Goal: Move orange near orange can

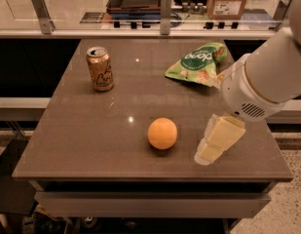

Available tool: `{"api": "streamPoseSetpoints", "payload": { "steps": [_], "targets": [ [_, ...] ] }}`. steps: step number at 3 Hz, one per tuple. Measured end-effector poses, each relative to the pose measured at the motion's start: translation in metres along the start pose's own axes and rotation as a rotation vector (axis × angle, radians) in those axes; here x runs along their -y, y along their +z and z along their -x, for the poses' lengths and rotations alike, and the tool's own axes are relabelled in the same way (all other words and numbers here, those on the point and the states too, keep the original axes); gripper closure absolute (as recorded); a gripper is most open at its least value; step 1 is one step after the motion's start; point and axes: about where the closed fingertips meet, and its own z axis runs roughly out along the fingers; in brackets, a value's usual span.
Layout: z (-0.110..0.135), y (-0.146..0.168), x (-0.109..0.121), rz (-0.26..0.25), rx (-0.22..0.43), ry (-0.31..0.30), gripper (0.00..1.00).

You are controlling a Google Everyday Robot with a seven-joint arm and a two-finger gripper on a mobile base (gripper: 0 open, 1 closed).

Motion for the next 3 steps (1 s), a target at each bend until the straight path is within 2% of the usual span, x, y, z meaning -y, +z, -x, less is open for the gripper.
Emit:
{"api": "streamPoseSetpoints", "payload": {
  "steps": [1,2,3],
  "targets": [
    [-0.001,0.0,0.001,-0.004,-0.005,-0.002,0.0],
    [-0.002,0.007,-0.001,0.001,-0.02,0.047,0.0],
    [0.006,0.019,-0.007,0.019,-0.009,0.046,0.0]
  ]
}}
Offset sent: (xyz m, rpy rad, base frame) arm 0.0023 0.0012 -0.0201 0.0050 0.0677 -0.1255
